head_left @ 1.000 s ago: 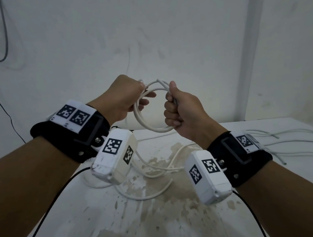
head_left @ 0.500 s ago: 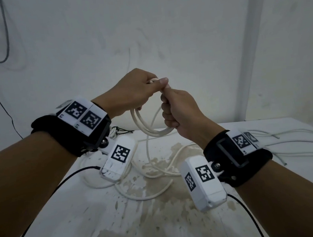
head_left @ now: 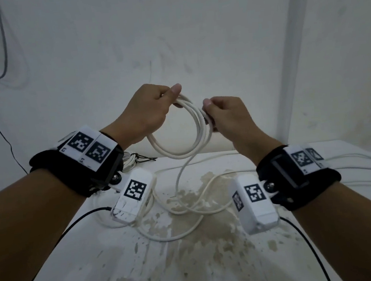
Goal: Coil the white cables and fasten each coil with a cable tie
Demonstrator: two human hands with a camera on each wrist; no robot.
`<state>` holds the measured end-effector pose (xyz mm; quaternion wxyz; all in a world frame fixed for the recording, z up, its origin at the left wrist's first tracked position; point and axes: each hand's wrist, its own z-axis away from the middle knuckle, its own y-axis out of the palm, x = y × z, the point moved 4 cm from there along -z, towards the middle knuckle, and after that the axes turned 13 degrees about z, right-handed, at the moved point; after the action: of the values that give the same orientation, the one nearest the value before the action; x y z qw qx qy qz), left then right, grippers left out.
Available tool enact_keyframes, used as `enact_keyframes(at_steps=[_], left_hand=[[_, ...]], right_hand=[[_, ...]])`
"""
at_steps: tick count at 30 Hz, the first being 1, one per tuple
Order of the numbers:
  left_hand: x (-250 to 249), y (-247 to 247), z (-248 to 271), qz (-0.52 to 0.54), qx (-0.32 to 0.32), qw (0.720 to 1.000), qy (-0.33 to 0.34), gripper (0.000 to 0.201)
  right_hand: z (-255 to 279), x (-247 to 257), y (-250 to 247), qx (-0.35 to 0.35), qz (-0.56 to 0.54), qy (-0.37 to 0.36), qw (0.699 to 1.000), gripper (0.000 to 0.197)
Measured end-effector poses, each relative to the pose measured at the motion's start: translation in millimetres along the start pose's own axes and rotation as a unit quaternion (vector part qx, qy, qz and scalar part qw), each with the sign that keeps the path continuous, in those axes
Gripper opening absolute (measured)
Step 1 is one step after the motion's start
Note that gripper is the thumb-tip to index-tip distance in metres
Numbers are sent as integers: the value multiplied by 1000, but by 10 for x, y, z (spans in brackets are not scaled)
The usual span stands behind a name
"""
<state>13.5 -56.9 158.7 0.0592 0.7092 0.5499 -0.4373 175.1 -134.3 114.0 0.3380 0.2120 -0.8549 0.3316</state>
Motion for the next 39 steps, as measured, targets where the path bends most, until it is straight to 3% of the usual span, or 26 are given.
enact_keyframes(at_steps=[3, 7, 9, 12, 13, 16, 18, 21, 24, 26, 29, 31, 32, 33, 34, 35, 37, 39], left_hand=[[8, 15, -2, -1, -12, 1000, 10, 44], [-30, 79, -8, -20, -21, 999, 33, 45], [-56, 101, -10, -39, -21, 998, 45, 45], [-74, 99, -21, -64, -27, 995, 66, 45], [-71, 99, -19, -75, -25, 994, 71, 45], [-33, 110, 12, -123, -23, 989, 84, 46], [-14, 109, 35, -141, -25, 986, 89, 46], [-27, 122, 33, -143, -29, 985, 94, 44], [-25, 162, 32, -133, -36, 986, 89, 44], [17, 172, 31, -128, -27, 990, 52, 46], [94, 136, 77, -168, -37, 985, -26, 48], [116, 130, 205, -188, -67, 976, -89, 39], [162, 198, 311, -149, -55, 975, -155, 41], [231, 326, 450, -49, -19, 966, -254, 47], [261, 497, 608, 87, 32, 929, -359, 53], [297, 650, 721, 226, 68, 872, -429, 59], [338, 831, 737, 453, 47, 764, -457, 56], [386, 813, 571, 587, -94, 690, -414, 32]], right_hand=[[64, 0, -28, 91, -177, 68, 978, 30], [149, 6, 63, 170, -365, 171, 899, 27], [180, -14, 135, 191, -376, 180, 889, 42], [205, -42, 219, 213, -311, 153, 913, 56], [220, -37, 234, 229, -314, 148, 909, 61], [271, 44, 254, 298, -427, 158, 839, 72], [298, 145, 255, 321, -452, 167, 815, 64], [288, 212, 264, 291, -420, 183, 840, 50], [253, 209, 286, 210, -382, 184, 881, 50], [227, 178, 284, 144, -386, 188, 891, 50], [134, 98, 194, 30, -430, 195, 881, 51], [70, 45, 87, -41, -485, 197, 851, 51], [46, 25, 34, -70, -512, 196, 833, 51], [29, 13, -3, -92, -538, 194, 815, 51], [23, 19, -22, -104, -561, 193, 798, 51], [25, 33, -14, -108, -578, 193, 785, 51], [59, 73, 49, -99, -595, 198, 773, 51], [116, 70, 106, -90, -584, 205, 780, 50]])
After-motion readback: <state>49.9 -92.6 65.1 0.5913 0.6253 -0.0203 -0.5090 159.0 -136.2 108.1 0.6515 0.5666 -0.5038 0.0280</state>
